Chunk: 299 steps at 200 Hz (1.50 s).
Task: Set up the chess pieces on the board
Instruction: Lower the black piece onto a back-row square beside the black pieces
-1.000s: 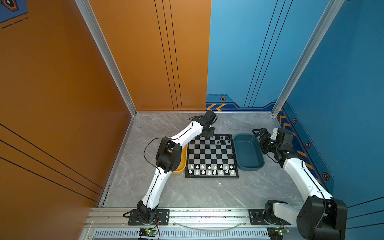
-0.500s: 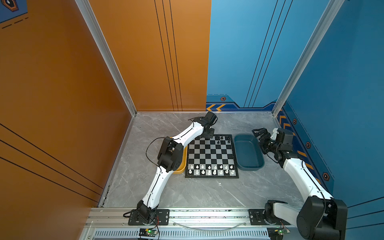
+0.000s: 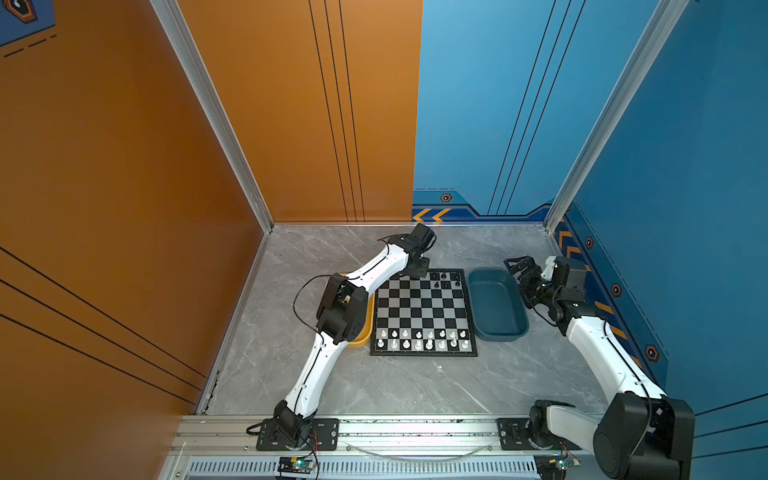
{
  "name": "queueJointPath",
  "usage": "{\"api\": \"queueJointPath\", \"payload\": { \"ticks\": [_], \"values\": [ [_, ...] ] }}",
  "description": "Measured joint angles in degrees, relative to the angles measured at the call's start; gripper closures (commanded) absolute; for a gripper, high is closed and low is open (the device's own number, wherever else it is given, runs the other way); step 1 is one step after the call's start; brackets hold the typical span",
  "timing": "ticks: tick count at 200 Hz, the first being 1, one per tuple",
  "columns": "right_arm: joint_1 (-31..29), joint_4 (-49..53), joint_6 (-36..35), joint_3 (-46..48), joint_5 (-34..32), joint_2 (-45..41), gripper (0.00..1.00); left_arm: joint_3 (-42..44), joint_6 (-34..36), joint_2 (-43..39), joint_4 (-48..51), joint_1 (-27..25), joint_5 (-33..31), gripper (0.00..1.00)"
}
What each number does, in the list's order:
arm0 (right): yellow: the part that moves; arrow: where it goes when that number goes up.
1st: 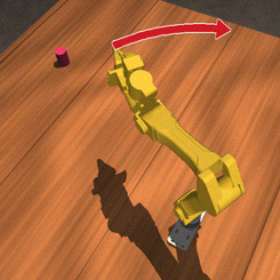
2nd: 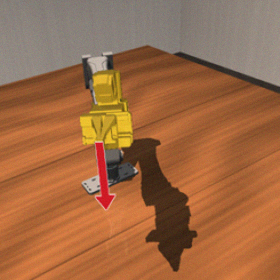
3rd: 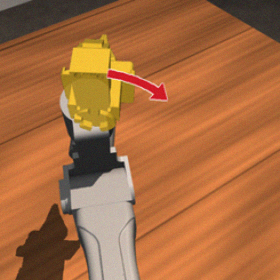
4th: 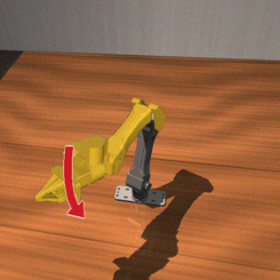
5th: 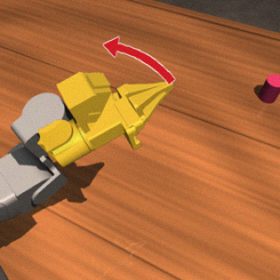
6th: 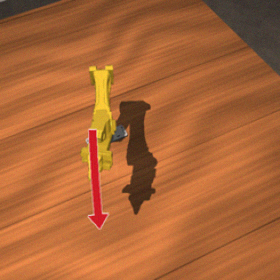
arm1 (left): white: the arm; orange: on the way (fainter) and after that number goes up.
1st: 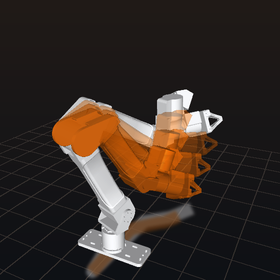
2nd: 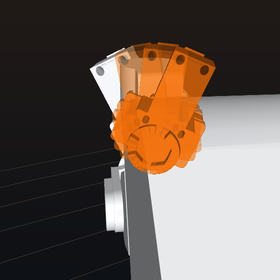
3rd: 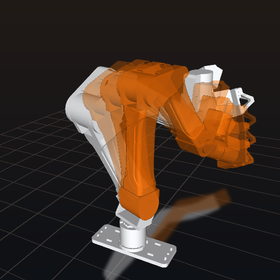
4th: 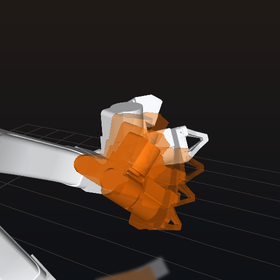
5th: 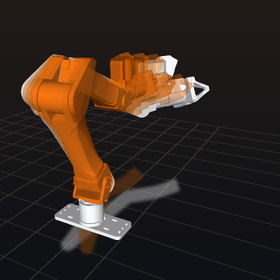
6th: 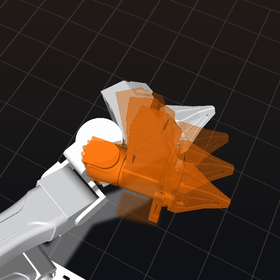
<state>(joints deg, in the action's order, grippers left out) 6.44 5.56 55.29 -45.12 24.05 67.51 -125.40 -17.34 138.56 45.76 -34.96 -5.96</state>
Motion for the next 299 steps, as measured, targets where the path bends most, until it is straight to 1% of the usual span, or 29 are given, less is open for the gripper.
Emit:
{"api": "queueJointPath", "payload": {
  "ticks": [107, 186, 201, 286, 299],
  "values": [
    [0.00, 0.02, 0.00, 0.00, 0.04, 0.00, 0.00, -1.07, 0.66, 0.70, 0.42, -0.48, -0.04, 0.70],
    [0.02, 0.02, 0.00, 0.00, 0.22, 0.00, 0.00, -1.09, 0.68, 0.85, 0.42, -0.63, -0.04, 0.68],
    [0.02, 0.02, 0.00, 0.00, 0.22, 0.00, 0.00, -1.09, 0.76, 0.87, 0.42, -0.63, -0.04, 0.64],
    [0.02, 0.02, 0.00, 0.00, 0.24, 0.00, 0.00, -1.09, 0.87, 1.95, 0.42, -0.63, -0.04, 0.63],
    [0.02, 0.02, 0.00, 0.00, 0.24, 0.00, 0.00, -1.09, 0.87, 1.97, 0.44, -0.63, -0.04, 0.60]
  ]
}}
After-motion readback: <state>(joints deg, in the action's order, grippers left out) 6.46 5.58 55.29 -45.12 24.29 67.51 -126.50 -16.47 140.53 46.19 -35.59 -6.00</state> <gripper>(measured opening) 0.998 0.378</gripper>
